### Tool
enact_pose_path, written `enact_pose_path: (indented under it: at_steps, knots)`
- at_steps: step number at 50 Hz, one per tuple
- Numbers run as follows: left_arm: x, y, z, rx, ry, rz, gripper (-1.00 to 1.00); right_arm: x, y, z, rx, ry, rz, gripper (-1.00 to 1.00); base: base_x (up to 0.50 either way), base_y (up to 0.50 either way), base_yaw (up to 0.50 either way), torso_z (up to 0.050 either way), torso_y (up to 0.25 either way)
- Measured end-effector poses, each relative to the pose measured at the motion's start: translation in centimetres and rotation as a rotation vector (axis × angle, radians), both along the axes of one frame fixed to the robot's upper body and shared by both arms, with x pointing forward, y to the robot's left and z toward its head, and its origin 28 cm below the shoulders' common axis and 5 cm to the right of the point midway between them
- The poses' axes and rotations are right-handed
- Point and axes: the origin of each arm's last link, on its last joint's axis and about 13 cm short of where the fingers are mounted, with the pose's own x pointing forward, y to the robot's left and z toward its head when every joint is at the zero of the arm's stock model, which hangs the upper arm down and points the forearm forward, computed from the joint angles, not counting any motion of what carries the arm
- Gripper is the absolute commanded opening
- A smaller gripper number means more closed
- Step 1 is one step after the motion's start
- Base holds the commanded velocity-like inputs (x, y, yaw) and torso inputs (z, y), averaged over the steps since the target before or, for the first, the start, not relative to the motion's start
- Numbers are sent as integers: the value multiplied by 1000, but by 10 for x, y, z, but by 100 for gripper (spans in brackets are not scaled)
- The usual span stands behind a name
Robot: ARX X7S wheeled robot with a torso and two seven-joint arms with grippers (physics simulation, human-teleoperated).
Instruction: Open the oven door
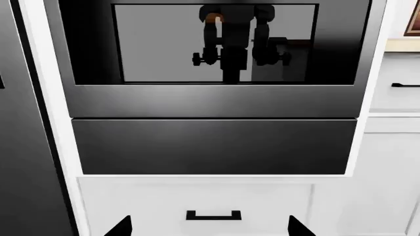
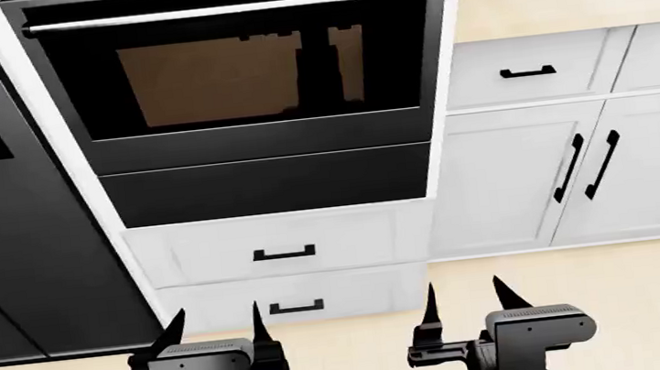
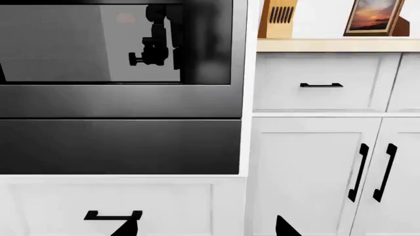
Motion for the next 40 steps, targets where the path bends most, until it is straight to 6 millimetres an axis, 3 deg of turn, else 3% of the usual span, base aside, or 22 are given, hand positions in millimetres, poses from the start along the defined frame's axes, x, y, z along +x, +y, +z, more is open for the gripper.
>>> enact_pose_path:
  at_steps: [22,40]
  knots:
    - [1,1,1,-7,-10,14,100,-1,0,5,-25,-21,4,100,0,0,0,0,0]
    - [-5,6,41,-6,-191,36,100,-13,-4,50,-72,-235,-6,100,0,0,0,0,0]
